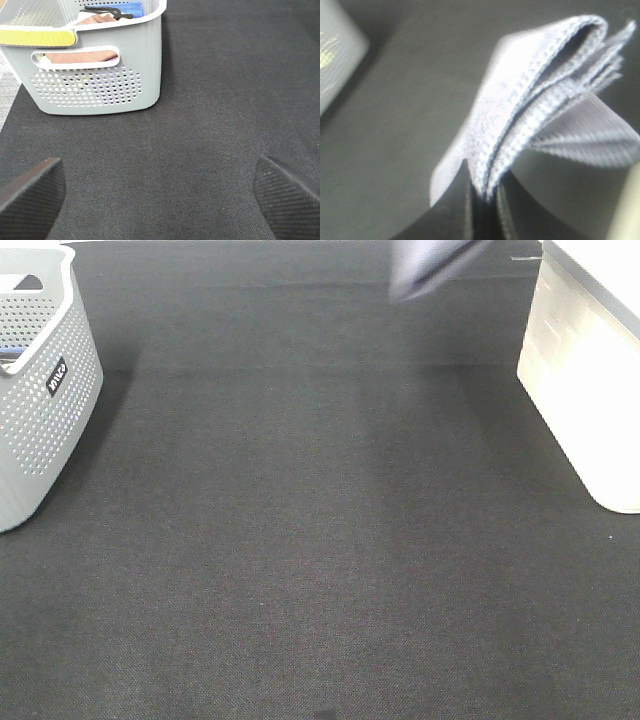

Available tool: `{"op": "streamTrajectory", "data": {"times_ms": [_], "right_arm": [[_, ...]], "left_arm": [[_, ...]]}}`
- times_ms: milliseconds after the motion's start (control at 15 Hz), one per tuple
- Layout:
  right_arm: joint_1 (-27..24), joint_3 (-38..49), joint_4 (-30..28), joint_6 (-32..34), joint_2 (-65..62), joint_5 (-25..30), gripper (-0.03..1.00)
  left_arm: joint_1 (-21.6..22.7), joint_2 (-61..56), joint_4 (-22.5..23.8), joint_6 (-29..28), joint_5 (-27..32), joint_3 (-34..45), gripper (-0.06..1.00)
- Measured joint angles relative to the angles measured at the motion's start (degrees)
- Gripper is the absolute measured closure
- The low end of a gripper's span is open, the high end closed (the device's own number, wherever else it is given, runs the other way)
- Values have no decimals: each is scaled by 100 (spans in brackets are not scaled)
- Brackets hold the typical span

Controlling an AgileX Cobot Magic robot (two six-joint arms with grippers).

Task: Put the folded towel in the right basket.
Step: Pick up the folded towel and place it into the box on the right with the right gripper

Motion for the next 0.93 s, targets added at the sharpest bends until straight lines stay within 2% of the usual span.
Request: {"op": "streamTrajectory", "data": {"times_ms": [200, 333, 467, 800, 933], "right_arm": [[-837, 0, -332, 252, -315, 6, 92], [-1432, 40, -779, 407, -372, 6, 92], [-1702, 367, -1157, 481, -378, 6, 92], [-1833, 1484, -1261, 590, -189, 0, 92], [-1833, 1776, -1266, 607, -103, 0, 84]], "left_arm": [[0, 0, 0, 0, 0, 0, -3], [0, 0, 0, 0, 0, 0, -3], [0, 0, 0, 0, 0, 0, -3], [0, 0, 0, 0, 0, 0, -3], [0, 0, 0, 0, 0, 0, -3]]}}
